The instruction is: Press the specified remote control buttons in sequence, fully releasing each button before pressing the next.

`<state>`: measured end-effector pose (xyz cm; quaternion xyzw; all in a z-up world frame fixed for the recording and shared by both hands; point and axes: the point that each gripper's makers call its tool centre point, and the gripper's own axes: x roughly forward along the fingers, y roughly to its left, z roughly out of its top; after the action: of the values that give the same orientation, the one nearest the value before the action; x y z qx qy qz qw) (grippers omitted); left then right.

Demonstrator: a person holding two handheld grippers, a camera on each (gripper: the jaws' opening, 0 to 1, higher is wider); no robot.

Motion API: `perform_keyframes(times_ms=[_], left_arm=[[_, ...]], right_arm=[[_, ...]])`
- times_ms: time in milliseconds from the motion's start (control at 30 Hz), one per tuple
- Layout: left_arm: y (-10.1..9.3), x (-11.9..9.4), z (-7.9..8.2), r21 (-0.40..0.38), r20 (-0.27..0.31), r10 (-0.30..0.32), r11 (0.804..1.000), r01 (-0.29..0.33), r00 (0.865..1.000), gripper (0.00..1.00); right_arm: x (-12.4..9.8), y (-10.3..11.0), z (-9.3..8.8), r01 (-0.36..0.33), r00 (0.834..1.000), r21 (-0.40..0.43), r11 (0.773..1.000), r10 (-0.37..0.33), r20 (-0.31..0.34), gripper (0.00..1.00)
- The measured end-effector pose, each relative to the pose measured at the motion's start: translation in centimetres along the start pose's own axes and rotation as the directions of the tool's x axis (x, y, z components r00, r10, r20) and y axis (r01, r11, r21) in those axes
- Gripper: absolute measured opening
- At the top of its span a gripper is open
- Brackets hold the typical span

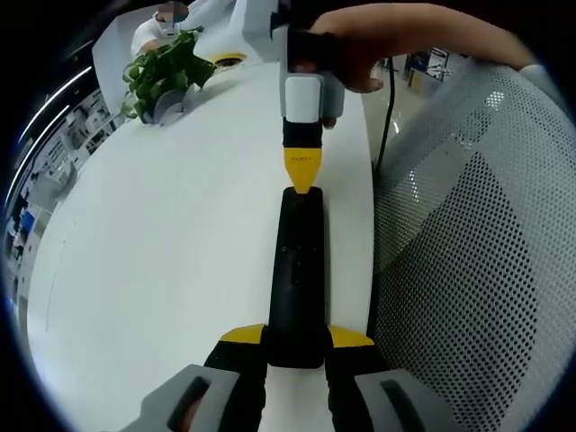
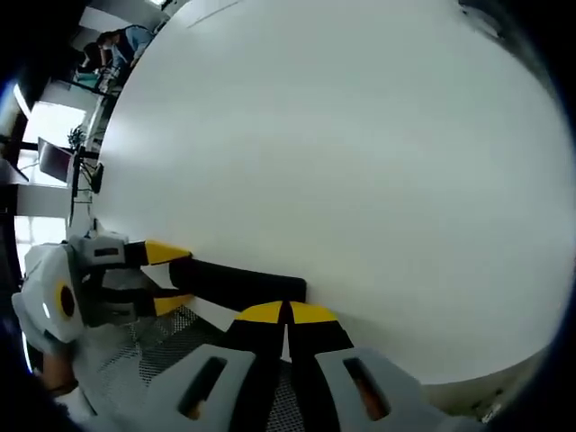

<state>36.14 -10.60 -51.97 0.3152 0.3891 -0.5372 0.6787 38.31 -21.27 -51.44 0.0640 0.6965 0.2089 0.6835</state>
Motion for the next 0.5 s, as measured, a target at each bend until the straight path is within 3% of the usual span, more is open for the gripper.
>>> perform_keyframes(times_ms=[500], left_arm=[[-0.04, 0.00, 0.01, -0.002, 0.004, 0.002, 1.000, -0.002, 1.000, 0.24]], right_arm=[[0.19, -0.06, 0.12, 0.014, 1.000, -0.020, 1.000, -0.014, -0.002, 0.00]])
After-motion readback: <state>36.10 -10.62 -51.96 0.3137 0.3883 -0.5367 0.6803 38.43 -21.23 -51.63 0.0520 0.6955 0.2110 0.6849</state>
